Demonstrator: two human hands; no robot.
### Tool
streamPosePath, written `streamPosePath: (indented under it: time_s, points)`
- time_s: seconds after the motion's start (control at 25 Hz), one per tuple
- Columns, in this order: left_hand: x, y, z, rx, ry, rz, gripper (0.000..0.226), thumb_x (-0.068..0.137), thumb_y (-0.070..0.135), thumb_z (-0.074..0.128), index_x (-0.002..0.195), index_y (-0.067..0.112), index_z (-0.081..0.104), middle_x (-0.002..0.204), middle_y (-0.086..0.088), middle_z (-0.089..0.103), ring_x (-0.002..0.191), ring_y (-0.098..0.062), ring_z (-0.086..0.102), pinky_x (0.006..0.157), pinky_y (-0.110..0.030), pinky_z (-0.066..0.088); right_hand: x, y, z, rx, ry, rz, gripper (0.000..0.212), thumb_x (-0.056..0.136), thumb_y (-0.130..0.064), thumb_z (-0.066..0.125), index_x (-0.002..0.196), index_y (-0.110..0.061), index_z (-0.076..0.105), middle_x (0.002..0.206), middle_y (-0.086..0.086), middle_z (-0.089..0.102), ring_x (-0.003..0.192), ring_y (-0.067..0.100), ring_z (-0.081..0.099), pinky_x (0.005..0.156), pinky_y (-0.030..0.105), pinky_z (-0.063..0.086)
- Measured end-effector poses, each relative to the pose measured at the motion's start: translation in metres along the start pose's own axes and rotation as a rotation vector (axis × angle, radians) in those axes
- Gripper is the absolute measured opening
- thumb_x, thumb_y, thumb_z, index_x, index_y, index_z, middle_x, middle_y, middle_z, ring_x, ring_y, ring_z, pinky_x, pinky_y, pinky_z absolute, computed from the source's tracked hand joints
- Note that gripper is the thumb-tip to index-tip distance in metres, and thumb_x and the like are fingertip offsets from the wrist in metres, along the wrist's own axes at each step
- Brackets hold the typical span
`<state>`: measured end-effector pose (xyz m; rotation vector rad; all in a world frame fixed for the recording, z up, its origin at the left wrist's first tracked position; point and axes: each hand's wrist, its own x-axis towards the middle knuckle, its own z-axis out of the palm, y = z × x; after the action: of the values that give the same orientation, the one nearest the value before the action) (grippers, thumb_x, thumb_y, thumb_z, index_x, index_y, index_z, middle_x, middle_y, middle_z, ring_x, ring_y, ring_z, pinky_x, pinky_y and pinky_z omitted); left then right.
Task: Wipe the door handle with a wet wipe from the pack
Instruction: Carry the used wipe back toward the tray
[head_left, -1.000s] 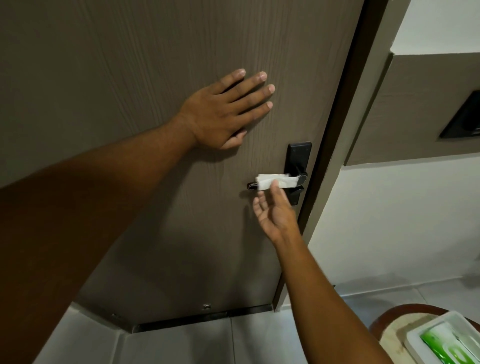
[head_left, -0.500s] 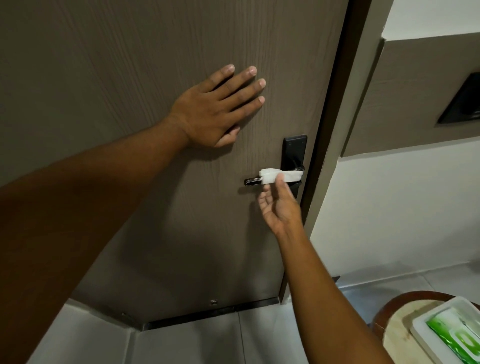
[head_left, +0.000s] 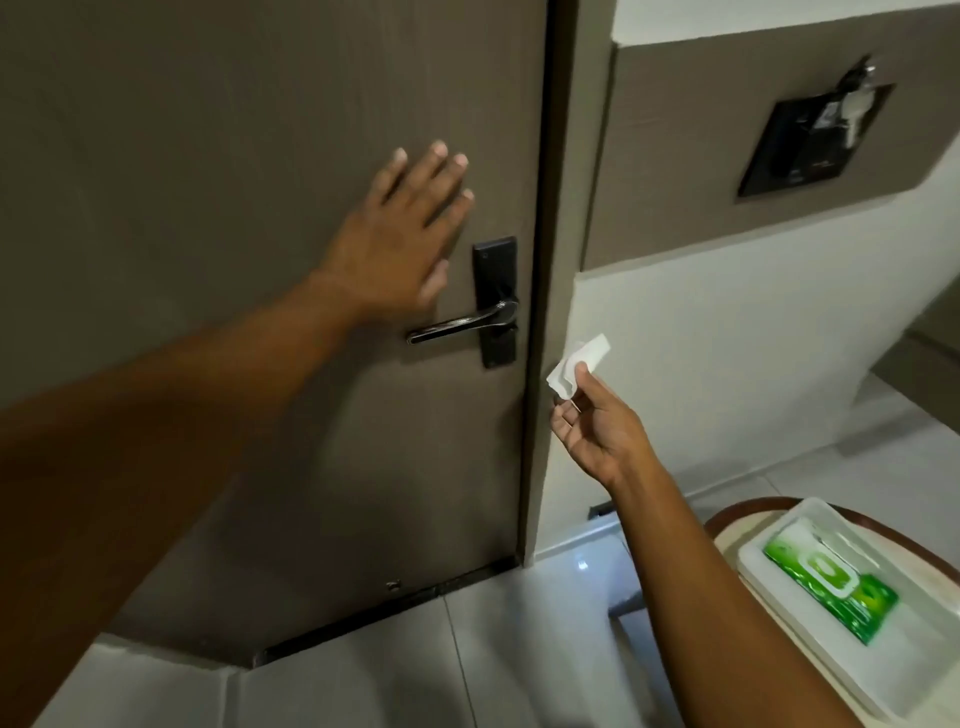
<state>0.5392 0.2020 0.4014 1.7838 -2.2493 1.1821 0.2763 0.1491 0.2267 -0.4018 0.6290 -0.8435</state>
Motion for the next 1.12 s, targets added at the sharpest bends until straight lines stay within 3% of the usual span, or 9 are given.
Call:
streamPosePath:
  time_s: [0.12,0.24,0.4,0.52,0.64,0.8,0.88,0.96,1.12]
  points:
    - [0.036,0.119,0.011,-0.521,-0.070,0.040,0.065,0.089,0.037,0.055,0.147,0.008,0.051,0.153,-0.014,0.048,0.134,-0.033,0.053,0.109,-0.045,0.045,-0.016,-0.034,-0.037,-0.060,0.007,-0.016,0.014,0.088,-0.019,0.074,0.097,-0.009,0.073,0.078,0.006,0.070,0.060,0.013,0.064,0.058,0.027,0.058]
    - [0.087,0.228,0.022,-1.186,-0.483,-0.239,0.065,0.092,0.042,0.068,0.148,0.016,0.049,0.140,-0.002,0.056,0.115,-0.019,0.063,0.095,-0.034,0.054,-0.030,-0.073,-0.087,-0.107,0.052,-0.006,0.009,0.092,-0.011,0.067,0.096,-0.005,0.072,0.079,0.010,0.070,0.069,0.020,0.069,0.064,0.031,0.061]
    - [0.144,0.346,0.061,-1.663,-0.965,-0.374,0.035,0.089,0.007,0.074,0.123,0.008,0.068,0.110,-0.014,0.071,0.084,-0.017,0.071,0.069,-0.025,0.061,-0.058,-0.128,-0.190,-0.046,0.283,-0.027,0.011,0.090,0.001,0.064,0.101,0.002,0.066,0.073,0.012,0.072,0.057,0.015,0.068,0.051,0.019,0.057]
    - [0.167,0.445,0.089,-1.682,-1.100,-0.379,0.021,0.087,-0.010,0.069,0.108,-0.006,0.069,0.090,-0.028,0.073,0.059,-0.016,0.070,0.058,-0.021,0.059,-0.088,-0.156,-0.287,0.047,0.594,-0.108,0.013,0.088,0.010,0.063,0.095,-0.001,0.065,0.070,0.012,0.070,0.056,0.015,0.068,0.051,0.019,0.058]
    - [0.181,0.550,0.115,-1.662,-1.224,-0.331,0.014,0.082,-0.012,0.074,0.085,0.000,0.068,0.072,-0.018,0.067,0.045,-0.008,0.065,0.053,-0.021,0.059,-0.111,-0.170,-0.383,-0.005,0.828,-0.092,0.013,0.084,0.013,0.067,0.091,0.003,0.069,0.080,0.016,0.074,0.066,0.021,0.073,0.061,0.023,0.061]
    - [0.170,0.688,0.167,-1.417,-1.225,-0.159,0.013,0.077,-0.002,0.078,0.077,0.009,0.071,0.077,-0.011,0.074,0.076,-0.025,0.076,0.077,-0.036,0.064,-0.112,-0.159,-0.497,-0.391,1.165,0.015,0.020,0.067,0.006,0.085,0.071,-0.004,0.068,0.062,0.013,0.069,0.050,0.022,0.066,0.051,0.025,0.058]
    - [0.152,0.740,0.191,-1.286,-1.200,-0.056,0.011,0.078,0.002,0.075,0.087,0.006,0.075,0.092,-0.010,0.077,0.093,-0.028,0.074,0.086,-0.036,0.061,-0.099,-0.140,-0.543,-0.667,1.253,0.073,0.017,0.067,0.002,0.083,0.064,-0.010,0.070,0.060,0.009,0.070,0.057,0.025,0.069,0.061,0.031,0.061]
    - [0.131,0.775,0.214,-1.198,-1.197,0.009,0.013,0.081,0.006,0.073,0.094,0.008,0.074,0.103,-0.008,0.074,0.101,-0.027,0.069,0.091,-0.037,0.056,-0.085,-0.121,-0.578,-0.910,1.247,0.140,0.011,0.073,-0.002,0.074,0.069,-0.012,0.076,0.074,0.008,0.075,0.075,0.025,0.072,0.078,0.028,0.057]
    - [0.108,0.809,0.243,-1.071,-1.228,0.097,0.010,0.085,0.013,0.073,0.094,0.013,0.076,0.105,-0.008,0.073,0.101,-0.027,0.067,0.093,-0.039,0.056,-0.065,-0.098,-0.621,-1.090,1.193,0.244,0.018,0.083,0.001,0.065,0.086,-0.010,0.079,0.093,0.009,0.077,0.089,0.023,0.070,0.077,0.017,0.044]
